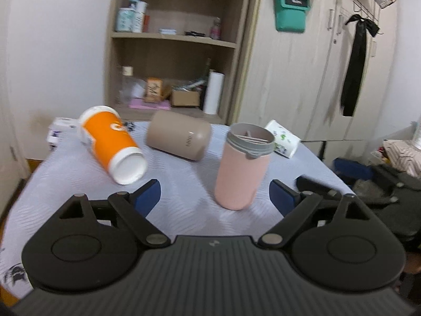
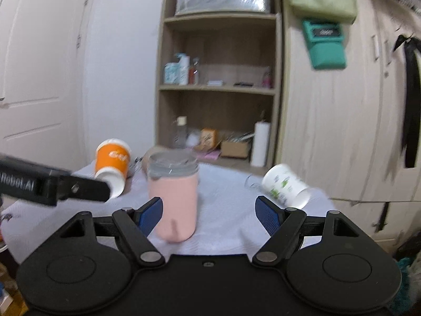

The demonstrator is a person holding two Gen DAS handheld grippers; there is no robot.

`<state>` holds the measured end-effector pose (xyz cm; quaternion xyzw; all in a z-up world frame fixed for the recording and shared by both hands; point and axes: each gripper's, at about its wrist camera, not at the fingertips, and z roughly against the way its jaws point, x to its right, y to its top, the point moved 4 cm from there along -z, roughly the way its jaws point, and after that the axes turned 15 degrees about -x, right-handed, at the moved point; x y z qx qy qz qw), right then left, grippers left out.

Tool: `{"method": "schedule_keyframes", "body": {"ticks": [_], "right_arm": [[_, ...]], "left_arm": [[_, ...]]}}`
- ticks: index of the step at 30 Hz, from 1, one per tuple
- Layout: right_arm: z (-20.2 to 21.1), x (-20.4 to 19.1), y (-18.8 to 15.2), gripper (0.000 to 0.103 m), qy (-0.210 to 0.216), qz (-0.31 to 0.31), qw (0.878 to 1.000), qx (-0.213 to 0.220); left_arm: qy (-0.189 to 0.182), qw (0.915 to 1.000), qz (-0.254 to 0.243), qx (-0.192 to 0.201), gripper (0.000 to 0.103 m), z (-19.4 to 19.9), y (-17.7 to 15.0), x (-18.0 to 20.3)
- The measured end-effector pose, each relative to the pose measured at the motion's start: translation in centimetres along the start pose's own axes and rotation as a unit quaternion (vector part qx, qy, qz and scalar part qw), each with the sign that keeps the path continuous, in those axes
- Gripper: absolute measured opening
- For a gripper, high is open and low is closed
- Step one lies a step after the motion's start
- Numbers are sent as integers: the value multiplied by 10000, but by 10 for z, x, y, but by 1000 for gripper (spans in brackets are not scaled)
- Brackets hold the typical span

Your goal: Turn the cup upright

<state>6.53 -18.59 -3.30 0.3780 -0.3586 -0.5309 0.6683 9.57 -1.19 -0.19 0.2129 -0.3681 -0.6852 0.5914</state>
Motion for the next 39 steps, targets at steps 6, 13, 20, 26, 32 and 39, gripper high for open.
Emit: {"method": "schedule_keyframes", "body": {"ticks": [6,13,20,26,32,39], "right_arm": [[18,-5,7,81,-189,-148,9996,133],[34,0,1,83,-584,-436,9973,104],[39,8,-4,96,-645,-638,9959,-14],[41,2,-9,103,-597,-679,9958,-129],[44,-5,-10,103,-713,-566,9957,-156],[46,-6,-10,103,-790,-581,9950,-199]], "left_arm": [[300,9994,141,140,92,19,-10,-5],[540,9980,257,213,94,34,-21,-13],[719,9967,333,194,99,41,-29,-22],[798,9961,355,153,103,41,-31,-24],[804,9958,423,79,103,41,-32,-26],[788,9953,561,-32,103,40,-36,-30]]}}
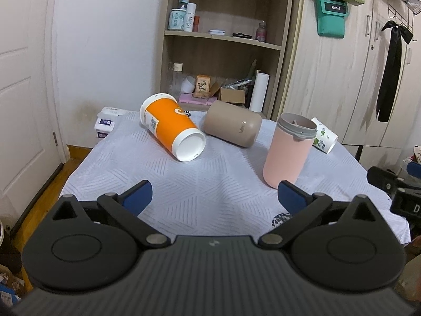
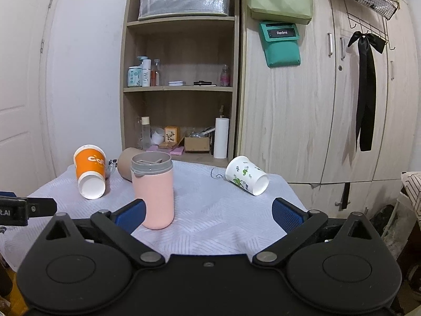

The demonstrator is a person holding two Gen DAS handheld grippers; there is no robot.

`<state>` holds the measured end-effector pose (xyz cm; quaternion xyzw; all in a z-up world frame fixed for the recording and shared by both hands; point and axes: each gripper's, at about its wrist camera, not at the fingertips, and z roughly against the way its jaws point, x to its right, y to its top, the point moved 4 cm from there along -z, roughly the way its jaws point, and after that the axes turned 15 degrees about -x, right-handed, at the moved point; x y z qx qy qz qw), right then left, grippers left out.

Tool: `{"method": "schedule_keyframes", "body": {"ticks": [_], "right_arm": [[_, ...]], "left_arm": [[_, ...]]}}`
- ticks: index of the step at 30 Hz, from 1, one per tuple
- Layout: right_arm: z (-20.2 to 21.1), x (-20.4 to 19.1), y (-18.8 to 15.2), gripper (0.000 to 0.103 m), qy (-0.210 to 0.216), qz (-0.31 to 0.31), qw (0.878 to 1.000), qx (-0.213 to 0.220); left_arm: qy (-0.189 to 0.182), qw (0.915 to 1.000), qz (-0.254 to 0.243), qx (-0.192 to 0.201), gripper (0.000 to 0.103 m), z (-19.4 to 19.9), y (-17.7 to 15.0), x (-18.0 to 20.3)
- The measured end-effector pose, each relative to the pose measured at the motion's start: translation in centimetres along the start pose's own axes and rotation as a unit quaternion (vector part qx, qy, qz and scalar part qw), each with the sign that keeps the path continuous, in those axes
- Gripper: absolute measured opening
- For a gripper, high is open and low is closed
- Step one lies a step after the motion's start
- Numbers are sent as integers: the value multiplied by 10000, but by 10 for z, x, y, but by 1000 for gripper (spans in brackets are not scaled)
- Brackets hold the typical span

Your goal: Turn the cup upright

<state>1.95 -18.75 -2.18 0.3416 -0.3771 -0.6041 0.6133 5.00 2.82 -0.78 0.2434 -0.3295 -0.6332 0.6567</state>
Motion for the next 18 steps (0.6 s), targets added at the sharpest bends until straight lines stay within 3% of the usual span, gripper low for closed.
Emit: {"method": "schedule_keyframes", "body": {"ticks": [18], "right_arm": [[4,0,-1,103,-249,-47,9996,-80]], "left_arm": [[119,9998,-19,-180,103,-2,-5,5]]}}
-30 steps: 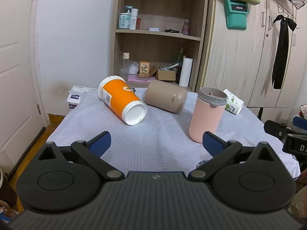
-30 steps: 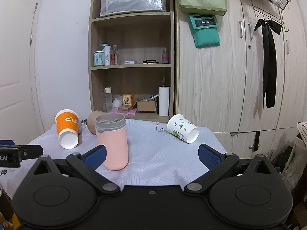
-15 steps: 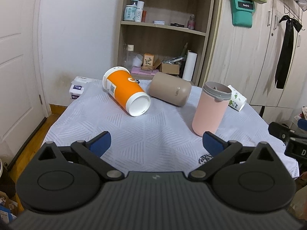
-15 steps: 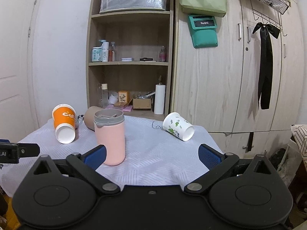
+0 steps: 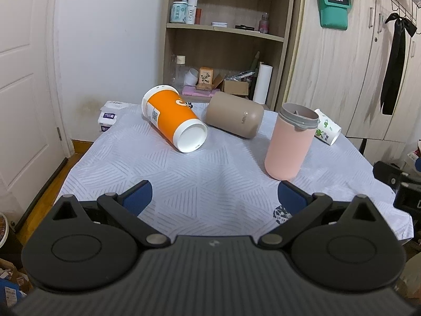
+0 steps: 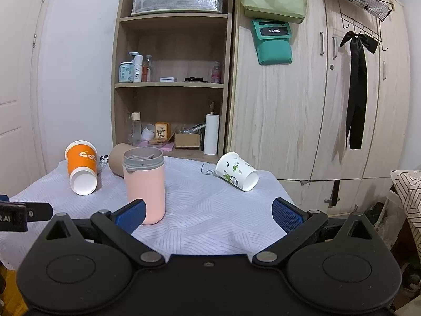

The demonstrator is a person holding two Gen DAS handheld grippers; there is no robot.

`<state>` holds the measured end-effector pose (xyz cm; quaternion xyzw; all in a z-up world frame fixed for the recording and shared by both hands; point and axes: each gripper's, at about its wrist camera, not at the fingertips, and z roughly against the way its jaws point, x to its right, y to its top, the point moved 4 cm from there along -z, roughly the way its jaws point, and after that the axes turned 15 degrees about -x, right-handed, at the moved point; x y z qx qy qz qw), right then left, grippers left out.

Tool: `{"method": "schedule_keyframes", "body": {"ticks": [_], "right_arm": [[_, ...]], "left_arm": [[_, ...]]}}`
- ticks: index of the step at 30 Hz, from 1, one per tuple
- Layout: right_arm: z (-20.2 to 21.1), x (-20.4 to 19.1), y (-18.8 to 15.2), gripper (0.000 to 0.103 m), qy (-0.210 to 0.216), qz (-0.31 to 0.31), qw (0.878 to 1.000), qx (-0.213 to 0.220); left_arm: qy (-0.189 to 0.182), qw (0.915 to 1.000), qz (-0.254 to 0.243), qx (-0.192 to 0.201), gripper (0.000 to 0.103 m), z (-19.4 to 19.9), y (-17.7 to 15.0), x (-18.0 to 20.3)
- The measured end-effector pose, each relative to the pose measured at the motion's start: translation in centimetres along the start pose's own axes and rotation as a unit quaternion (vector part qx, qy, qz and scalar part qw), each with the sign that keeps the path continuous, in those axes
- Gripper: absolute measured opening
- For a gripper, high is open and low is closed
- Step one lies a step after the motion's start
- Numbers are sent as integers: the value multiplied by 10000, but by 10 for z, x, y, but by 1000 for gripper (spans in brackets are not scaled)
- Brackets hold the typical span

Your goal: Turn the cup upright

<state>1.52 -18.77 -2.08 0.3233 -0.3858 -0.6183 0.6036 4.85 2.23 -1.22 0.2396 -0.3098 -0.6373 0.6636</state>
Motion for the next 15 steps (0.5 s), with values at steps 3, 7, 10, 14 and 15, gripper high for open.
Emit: {"method": "schedule_keyframes", "body": {"ticks": [3,7,10,14,15], "right_arm": [[0,0,-1,103,3,-26,10000,-4],[-1,0,-1,103,-7,-26,10000,-25],[-2,0,-1,103,-2,-38,10000,-37],[-3,0,-1,103,-19,-57,10000,-39],[-3,0,0,103,-26,-69,10000,-38]], "left_arm": [[-1,10000,28,-40,103,-1,1,0],[10,10000,31,-60,103,-1,0,0],[40,9999,61,-77,103,-2,1,-1],[74,9997,142,-157,103,-2,1,-4],[91,9997,155,-156,103,-1,1,-5]]}}
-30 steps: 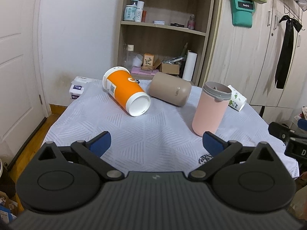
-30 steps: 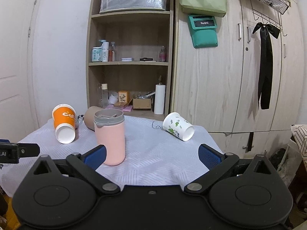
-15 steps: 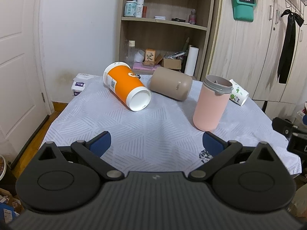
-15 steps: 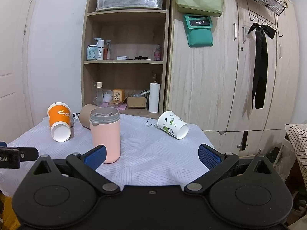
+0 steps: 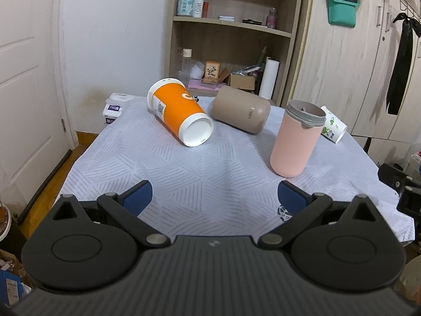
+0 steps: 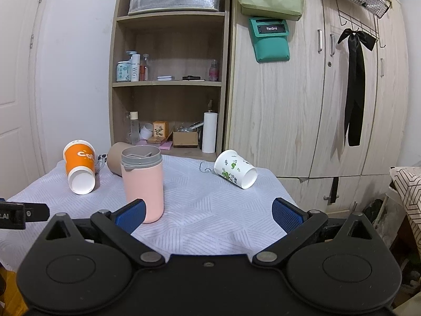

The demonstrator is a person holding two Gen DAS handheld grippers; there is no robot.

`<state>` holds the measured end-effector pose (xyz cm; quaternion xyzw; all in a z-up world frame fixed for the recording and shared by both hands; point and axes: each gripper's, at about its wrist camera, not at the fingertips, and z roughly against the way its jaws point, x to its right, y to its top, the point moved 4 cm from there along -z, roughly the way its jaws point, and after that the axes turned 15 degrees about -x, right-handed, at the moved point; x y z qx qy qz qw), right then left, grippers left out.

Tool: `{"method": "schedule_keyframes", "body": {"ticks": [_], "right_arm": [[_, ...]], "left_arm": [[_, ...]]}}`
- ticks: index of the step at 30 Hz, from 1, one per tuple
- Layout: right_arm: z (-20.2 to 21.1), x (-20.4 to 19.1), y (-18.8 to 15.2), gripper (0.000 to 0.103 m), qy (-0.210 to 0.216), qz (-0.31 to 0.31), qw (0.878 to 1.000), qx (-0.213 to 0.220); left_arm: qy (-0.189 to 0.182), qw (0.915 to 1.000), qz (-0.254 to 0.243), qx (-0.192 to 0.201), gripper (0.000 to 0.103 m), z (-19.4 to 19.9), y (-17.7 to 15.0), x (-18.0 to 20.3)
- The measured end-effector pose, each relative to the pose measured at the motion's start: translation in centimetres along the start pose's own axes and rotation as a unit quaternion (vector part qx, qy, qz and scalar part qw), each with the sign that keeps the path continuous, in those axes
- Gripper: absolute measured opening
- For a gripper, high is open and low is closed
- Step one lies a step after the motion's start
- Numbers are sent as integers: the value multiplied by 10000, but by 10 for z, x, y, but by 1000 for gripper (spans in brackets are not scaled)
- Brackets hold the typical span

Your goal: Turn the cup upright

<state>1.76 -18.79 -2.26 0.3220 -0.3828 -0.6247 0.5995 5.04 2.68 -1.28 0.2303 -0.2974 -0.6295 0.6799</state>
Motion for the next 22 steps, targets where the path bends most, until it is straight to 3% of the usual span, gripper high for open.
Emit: {"method": "schedule_keyframes", "body": {"ticks": [22], "right_arm": [[1,3,-3,103,50,-57,10000,-1]], "left_arm": [[188,9996,194,63,103,1,1,-9]]}}
